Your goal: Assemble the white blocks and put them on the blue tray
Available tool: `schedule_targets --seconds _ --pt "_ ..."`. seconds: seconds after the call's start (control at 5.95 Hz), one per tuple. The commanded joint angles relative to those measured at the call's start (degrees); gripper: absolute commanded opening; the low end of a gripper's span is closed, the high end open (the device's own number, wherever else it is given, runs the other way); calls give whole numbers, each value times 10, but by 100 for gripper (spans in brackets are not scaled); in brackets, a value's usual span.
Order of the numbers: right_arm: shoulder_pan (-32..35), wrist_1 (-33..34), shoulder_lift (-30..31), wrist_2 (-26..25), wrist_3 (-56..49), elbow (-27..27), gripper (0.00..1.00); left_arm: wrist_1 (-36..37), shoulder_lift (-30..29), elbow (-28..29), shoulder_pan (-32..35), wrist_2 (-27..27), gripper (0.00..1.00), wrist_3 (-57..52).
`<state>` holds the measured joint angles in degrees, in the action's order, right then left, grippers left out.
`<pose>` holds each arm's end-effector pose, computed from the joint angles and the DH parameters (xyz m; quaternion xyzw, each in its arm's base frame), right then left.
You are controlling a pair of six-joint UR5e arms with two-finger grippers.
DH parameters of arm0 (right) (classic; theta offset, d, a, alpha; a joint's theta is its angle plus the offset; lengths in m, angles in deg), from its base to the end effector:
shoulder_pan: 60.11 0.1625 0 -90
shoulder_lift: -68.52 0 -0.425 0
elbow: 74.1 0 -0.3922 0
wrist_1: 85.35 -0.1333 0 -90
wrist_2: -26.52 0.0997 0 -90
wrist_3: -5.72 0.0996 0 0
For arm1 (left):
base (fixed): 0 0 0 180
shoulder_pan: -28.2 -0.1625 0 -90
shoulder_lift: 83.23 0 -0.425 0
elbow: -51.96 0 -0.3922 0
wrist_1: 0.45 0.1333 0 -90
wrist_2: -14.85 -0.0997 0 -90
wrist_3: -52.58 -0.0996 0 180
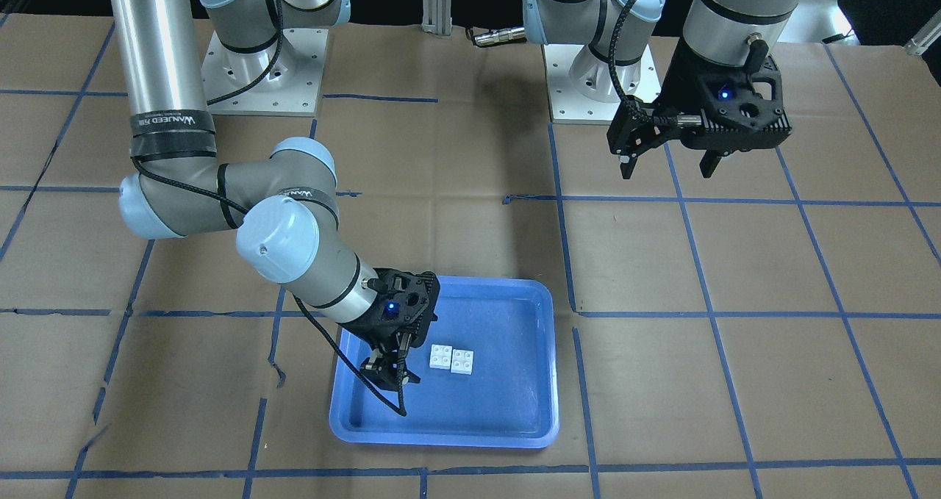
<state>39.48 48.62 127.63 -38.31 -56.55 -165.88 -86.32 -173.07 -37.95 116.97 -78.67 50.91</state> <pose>0.2838 -0.6252 0.2466 -0.5873 0.7739 -0.1823 0.1517 -0.1165 -0.5006 0.4977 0.0027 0.9988 -0.0374 0.0316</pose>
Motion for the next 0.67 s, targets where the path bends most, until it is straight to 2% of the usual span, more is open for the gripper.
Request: schedule_targets --seconds 0.0,0.17,0.34,0.5 --pt "-29 -110 40 -60 53 40 100 0 0 0 0 0 99 0" --pt "-56 -180 77 -112 71 39 100 0 0 0 0 0 99 0" --pt "-90 -250 116 -142 107 39 100 0 0 0 0 0 99 0" --pt "-116 -322 154 -185 196 40 100 0 0 0 0 0 99 0"
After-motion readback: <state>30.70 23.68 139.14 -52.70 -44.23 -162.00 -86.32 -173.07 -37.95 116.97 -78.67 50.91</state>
